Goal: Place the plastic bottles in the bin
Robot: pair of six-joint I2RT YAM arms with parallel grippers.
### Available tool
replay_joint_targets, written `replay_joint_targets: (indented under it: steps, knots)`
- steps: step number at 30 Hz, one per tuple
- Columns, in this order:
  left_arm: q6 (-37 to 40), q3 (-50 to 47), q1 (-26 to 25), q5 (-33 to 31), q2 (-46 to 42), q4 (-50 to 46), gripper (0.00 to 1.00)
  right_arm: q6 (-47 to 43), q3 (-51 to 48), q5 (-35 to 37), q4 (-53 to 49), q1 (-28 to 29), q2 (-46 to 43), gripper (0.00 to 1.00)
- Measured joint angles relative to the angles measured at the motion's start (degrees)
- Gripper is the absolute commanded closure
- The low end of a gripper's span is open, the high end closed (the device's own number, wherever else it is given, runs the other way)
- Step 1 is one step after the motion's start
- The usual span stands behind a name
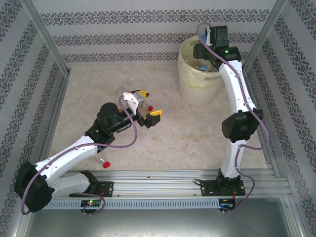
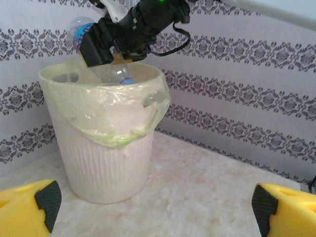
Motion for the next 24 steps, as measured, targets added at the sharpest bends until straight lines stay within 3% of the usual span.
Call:
replay_joint_targets:
  steps: [4, 14, 24]
  knots:
    - [1.9, 0.0, 0.0, -1.0, -0.5, -1.9, 0.00, 0.7, -0.2, -0.8, -0.3, -0.8, 0.0, 0.17]
    - [4.4, 0.2, 0.0, -3.1, -1.1, -5.9, 0.00, 1.0, -1.2, -1.5, -1.6, -1.5, -3.5, 0.12]
    - [11.3, 2.0, 0.0, -7.3, -3.6, -12.0, 0.00, 0.7, -17.7, -5.9, 3.6, -0.4, -18.9, 0.12]
